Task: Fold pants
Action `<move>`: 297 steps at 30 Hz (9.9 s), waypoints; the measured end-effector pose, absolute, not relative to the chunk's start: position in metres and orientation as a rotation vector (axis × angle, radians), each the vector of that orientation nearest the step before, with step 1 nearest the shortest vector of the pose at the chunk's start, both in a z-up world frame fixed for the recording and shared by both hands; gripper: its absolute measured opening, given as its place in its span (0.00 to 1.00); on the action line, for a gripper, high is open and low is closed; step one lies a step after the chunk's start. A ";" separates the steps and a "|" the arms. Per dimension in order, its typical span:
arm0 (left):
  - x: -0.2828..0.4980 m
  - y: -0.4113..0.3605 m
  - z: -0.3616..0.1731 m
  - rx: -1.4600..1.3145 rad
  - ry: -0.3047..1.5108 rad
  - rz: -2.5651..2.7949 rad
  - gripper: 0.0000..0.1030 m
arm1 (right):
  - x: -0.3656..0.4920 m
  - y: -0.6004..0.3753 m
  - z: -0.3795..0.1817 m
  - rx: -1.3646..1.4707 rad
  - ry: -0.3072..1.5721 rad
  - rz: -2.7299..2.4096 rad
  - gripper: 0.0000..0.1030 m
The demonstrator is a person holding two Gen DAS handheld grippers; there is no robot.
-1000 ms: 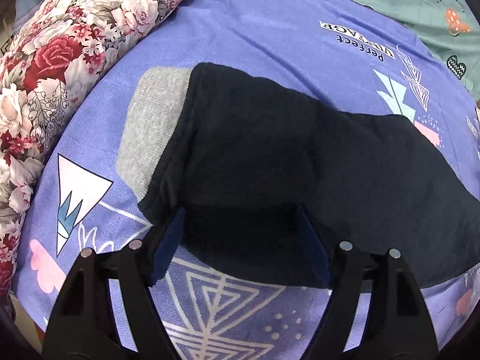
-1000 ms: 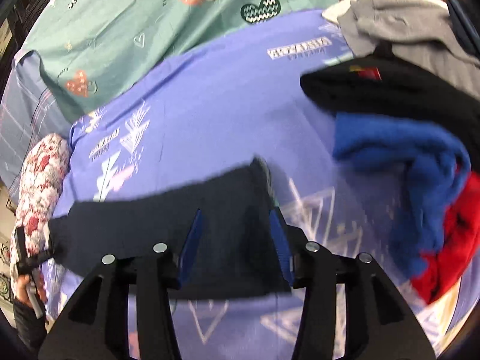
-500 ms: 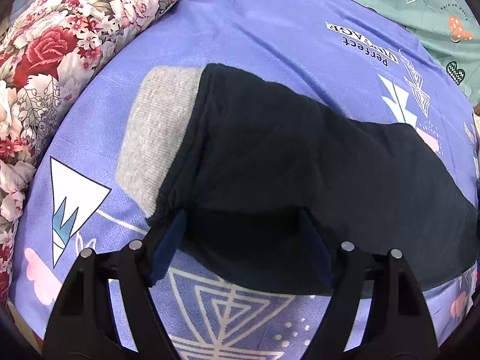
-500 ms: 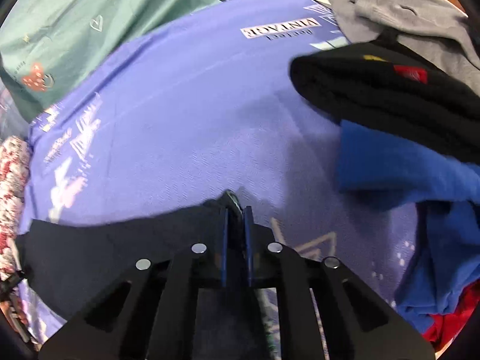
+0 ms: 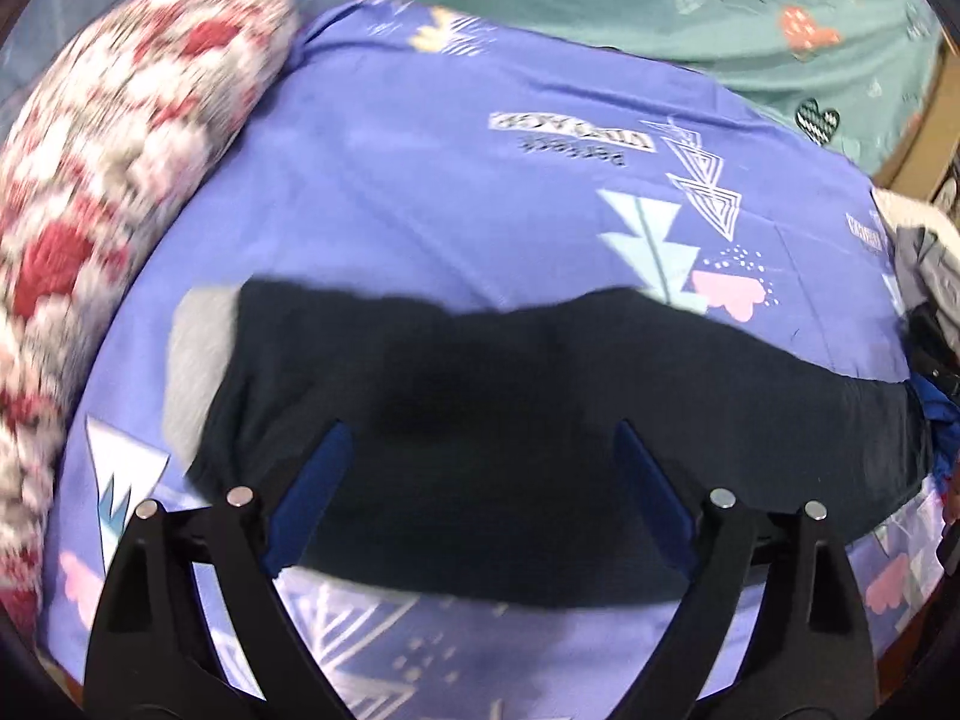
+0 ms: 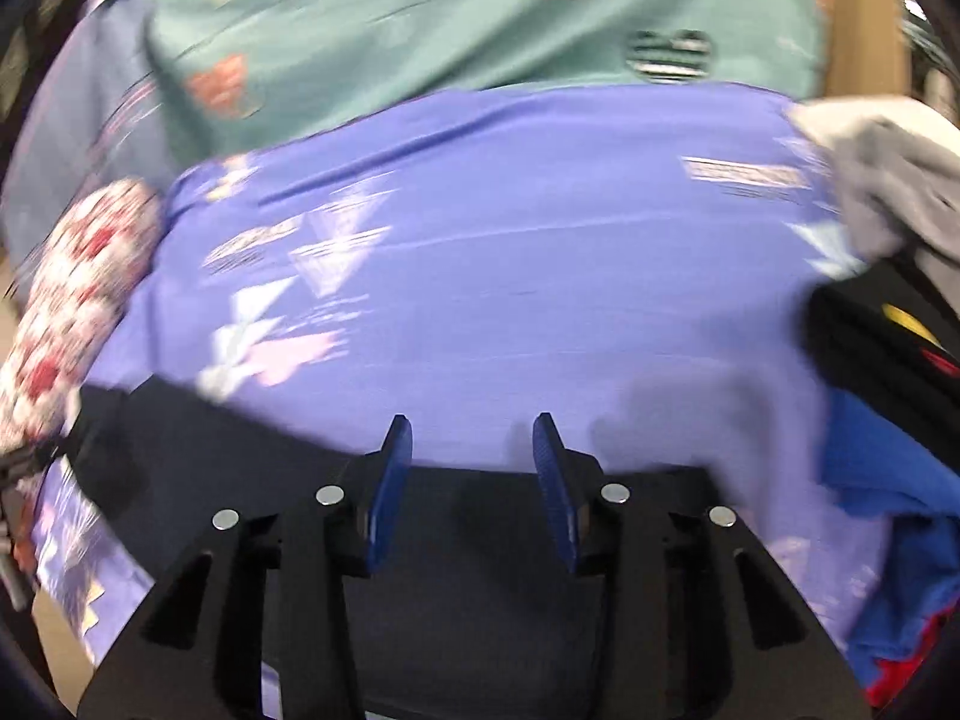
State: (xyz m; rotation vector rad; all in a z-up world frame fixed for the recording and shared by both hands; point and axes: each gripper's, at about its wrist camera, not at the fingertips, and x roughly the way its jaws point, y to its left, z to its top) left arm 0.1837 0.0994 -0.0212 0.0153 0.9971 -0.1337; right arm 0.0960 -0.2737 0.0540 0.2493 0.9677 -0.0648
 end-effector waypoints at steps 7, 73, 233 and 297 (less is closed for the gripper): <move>0.229 0.063 -0.033 0.010 1.012 -0.138 0.88 | 0.155 -0.183 0.030 0.200 1.031 0.155 0.40; 0.226 0.088 -0.081 -0.037 1.076 -0.261 0.90 | 0.202 -0.045 0.000 0.167 1.221 0.758 0.34; 0.181 0.187 -0.088 -0.193 1.125 0.156 0.86 | -0.052 -0.345 0.020 0.663 1.061 -0.307 0.16; 0.126 0.126 -0.046 -0.221 1.018 -0.173 0.87 | 0.131 -0.055 -0.002 0.423 1.211 0.434 0.68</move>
